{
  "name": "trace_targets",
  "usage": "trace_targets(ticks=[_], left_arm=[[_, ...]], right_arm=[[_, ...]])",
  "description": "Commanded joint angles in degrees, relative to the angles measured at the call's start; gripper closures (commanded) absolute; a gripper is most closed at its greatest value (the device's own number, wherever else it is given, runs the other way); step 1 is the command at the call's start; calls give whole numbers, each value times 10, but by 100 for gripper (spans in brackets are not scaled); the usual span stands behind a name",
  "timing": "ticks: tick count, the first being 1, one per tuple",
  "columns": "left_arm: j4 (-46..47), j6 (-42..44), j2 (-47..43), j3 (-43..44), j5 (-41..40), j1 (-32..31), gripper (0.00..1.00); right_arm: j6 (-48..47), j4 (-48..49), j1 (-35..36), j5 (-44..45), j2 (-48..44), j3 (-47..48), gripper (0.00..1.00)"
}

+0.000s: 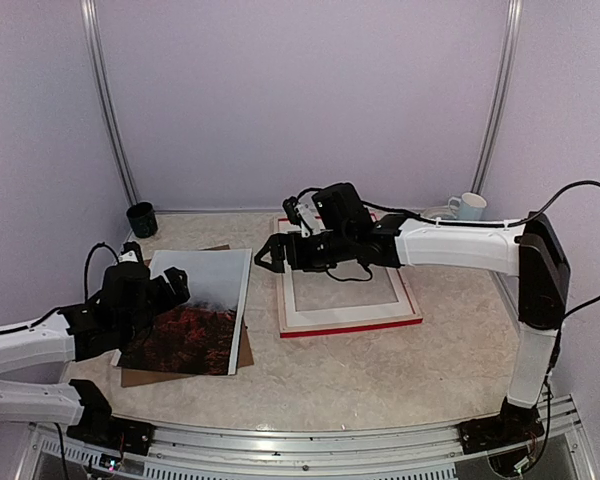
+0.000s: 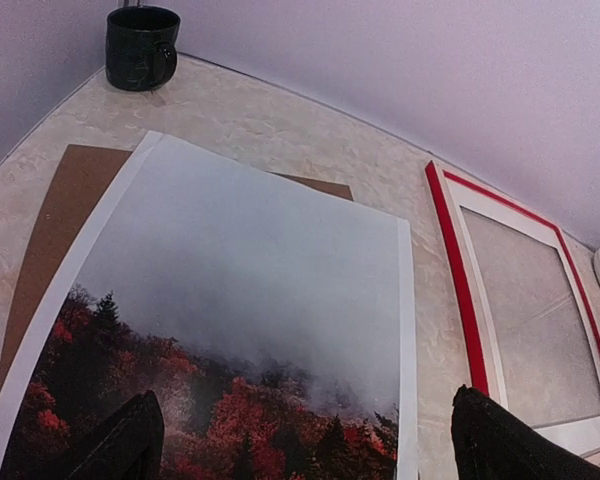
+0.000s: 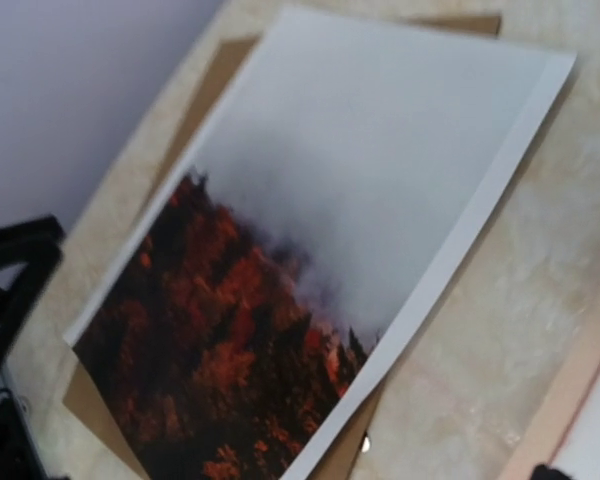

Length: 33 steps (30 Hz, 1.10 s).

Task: Put the photo into the frame
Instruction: Pick up the photo from the backboard.

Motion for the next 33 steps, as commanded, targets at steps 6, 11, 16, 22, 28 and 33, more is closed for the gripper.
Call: trace_targets(ticks=[6,11,16,22,28,33], left_arm=[[133,40,2,-64,-41,-3,1],[184,69,0,-98,-19,-3,1],[214,88,-12,-110,19,-2,1],[245,88,-1,-123,91,28,1],[277,75,64,-115,187,67,1],[301,73,121,-106,251,82,1]], right_arm=[[43,-70,23,0,102,108,1],[68,-77,37,-16,162,165,3],[96,-85,50,-40,224,218,5],[118,-87,51,-52,266,248,6],[123,-83,51,-61,280,248,6],[135,-66,50,-77,294,242,8]])
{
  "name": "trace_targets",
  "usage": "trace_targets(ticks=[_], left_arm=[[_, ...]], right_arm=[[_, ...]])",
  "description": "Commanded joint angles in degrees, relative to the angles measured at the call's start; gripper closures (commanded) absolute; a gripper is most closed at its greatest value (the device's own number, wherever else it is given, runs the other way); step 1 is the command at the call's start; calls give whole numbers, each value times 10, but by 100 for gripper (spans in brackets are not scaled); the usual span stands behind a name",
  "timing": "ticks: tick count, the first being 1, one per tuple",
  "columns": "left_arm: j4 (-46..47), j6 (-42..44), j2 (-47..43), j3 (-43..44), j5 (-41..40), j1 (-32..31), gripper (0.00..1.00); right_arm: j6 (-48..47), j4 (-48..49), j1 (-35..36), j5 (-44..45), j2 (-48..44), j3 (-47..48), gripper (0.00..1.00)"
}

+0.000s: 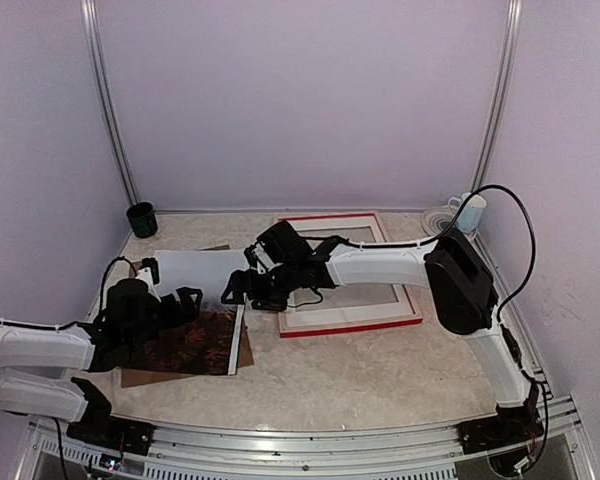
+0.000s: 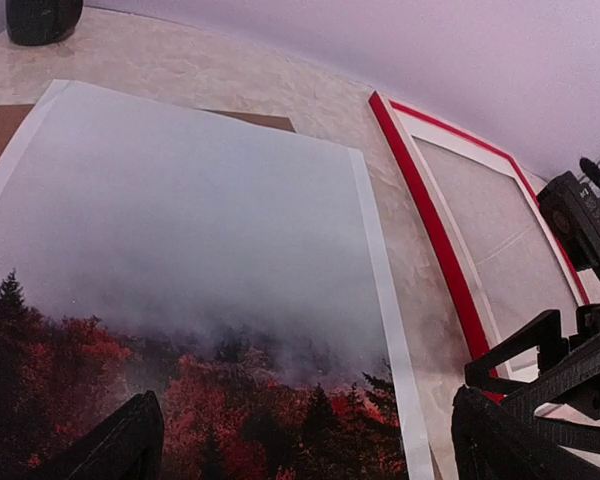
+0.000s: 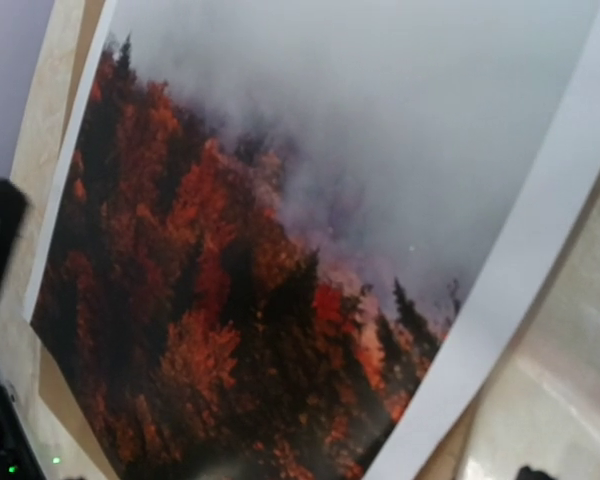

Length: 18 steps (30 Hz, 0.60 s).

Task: Put the photo into the frame
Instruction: Pick up the photo from the backboard.

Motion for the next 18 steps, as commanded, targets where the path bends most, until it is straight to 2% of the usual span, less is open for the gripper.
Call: trace_targets(ticks=[1,18], left_arm=[[43,0,37,12,82,12,1],[89,-33,71,-9,148,54,1]], right_arm=[[18,19,2,-24,22,7,9],[47,45,2,-44,42,1,16]])
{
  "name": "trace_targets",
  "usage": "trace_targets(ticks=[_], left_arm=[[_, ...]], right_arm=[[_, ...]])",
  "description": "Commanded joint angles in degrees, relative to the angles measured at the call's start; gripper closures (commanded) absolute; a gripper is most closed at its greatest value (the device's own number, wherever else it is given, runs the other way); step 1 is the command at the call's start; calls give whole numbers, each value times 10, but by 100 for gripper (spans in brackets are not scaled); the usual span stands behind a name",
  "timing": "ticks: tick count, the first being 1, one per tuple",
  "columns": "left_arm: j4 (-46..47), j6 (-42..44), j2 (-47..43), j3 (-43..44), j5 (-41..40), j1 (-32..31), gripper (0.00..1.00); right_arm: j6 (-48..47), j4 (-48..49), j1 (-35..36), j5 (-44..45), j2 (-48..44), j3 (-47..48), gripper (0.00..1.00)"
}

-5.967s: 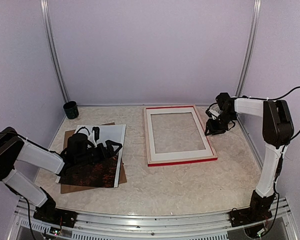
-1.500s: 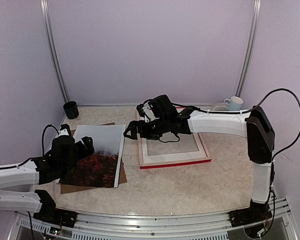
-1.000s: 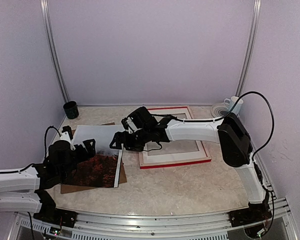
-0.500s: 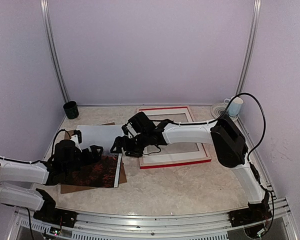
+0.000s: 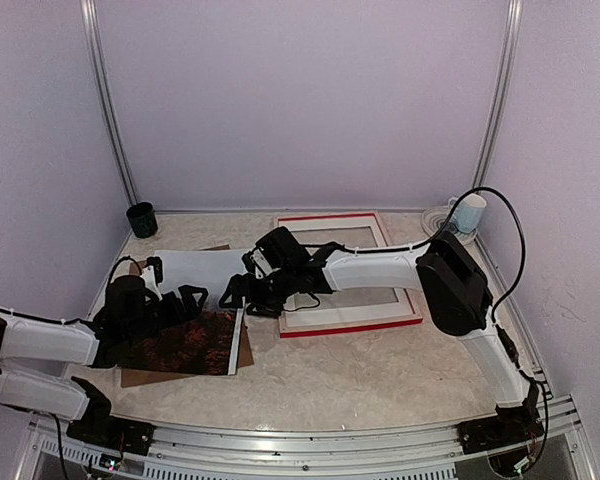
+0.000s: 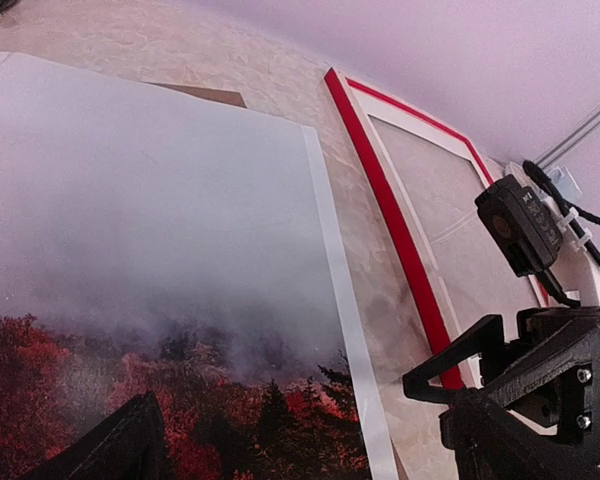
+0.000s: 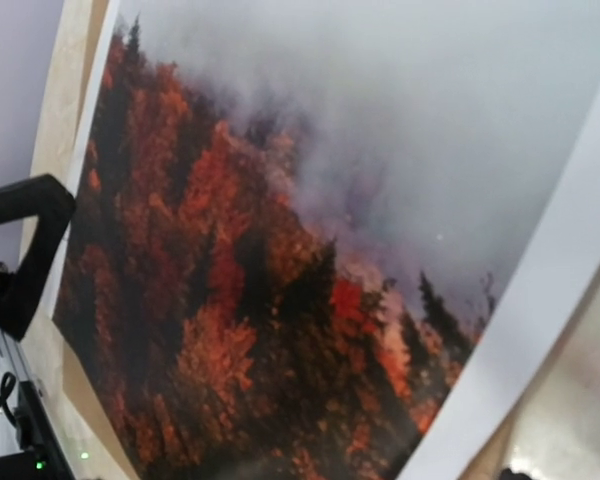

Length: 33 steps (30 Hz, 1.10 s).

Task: Put the photo into the frame
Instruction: Pick up the photo from the backboard.

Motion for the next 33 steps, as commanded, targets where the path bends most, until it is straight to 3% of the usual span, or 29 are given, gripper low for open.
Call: trace_targets(ticks=[1,8,28,33], left_arm=[[31,-19,23,-7,34,14,1],[55,-34,66,-6,75,31,1],[67,-42,118,4,93,37,1],[67,-41,123,5,93,37,1]], right_arm=[[14,11,3,-9,21,0,16],[29,26,2,-26,26,-9,15],[75,84,2,-80,27,-50,15],[58,64,2,-56,11,-47,15]])
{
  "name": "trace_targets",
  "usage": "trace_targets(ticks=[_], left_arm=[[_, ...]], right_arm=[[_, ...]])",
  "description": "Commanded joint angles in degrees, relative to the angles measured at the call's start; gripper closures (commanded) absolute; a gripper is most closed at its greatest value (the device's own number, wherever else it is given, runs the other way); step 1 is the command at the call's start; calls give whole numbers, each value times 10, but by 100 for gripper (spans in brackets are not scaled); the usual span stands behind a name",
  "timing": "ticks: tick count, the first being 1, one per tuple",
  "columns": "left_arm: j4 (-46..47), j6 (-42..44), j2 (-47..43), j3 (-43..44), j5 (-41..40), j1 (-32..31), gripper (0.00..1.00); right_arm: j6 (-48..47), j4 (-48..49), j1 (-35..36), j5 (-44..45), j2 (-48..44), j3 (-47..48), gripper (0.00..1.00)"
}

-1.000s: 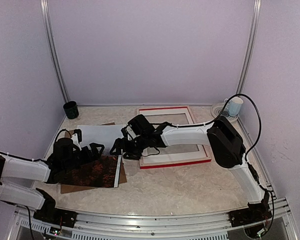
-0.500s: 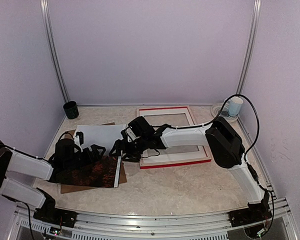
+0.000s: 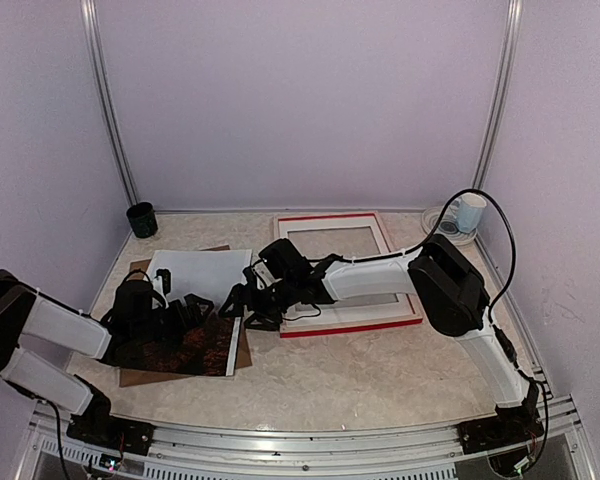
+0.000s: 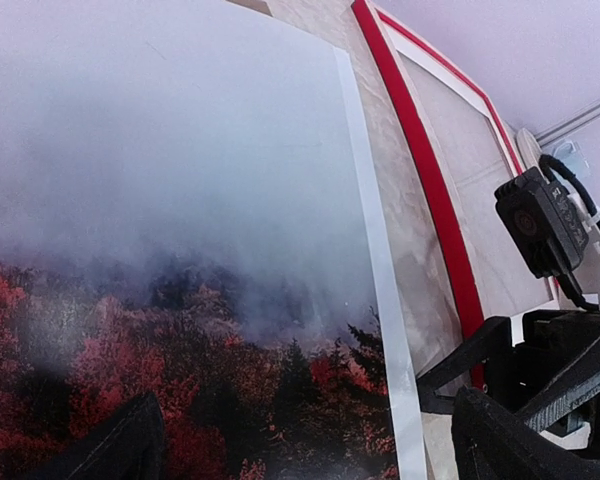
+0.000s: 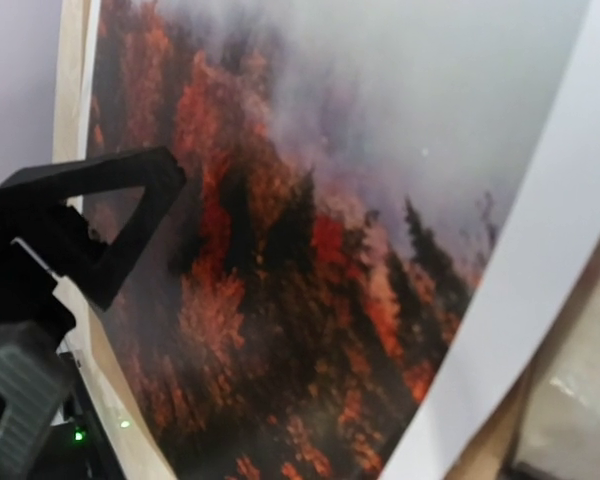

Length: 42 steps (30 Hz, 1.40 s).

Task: Put the photo into the frame
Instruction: Pick up the photo from the backboard.

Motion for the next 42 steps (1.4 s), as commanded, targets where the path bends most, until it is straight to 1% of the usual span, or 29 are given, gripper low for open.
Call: trace_targets(ticks=[1,5,9,14,21,29,36,42], left_arm=[[16,0,6,6,10,5,1],[18,0,9,7,13,4,1],[19,0,11,7,16,5,1],[24,-2,14,8,22,5,1],[31,-4,22,8,32,5,1],[41,-7,33,9,45,5,1],[43,-8,34,9,48,4,1],[43,-8,34,10,49,5,1]], right_arm=[[-12,-10,2,18,-9,-3,15],[-30,-34,2,52,-31,-4,15],[-36,-32,2,61,-52,-18,15],[-12,9,4,25,-59,-44,15],[6,34,8,-1,-47,-50,15],[13,51,8,-4,-61,-61,15],[43,95,9,-34,-44,-70,16],[50,102,10,-42,-32,-67,16]])
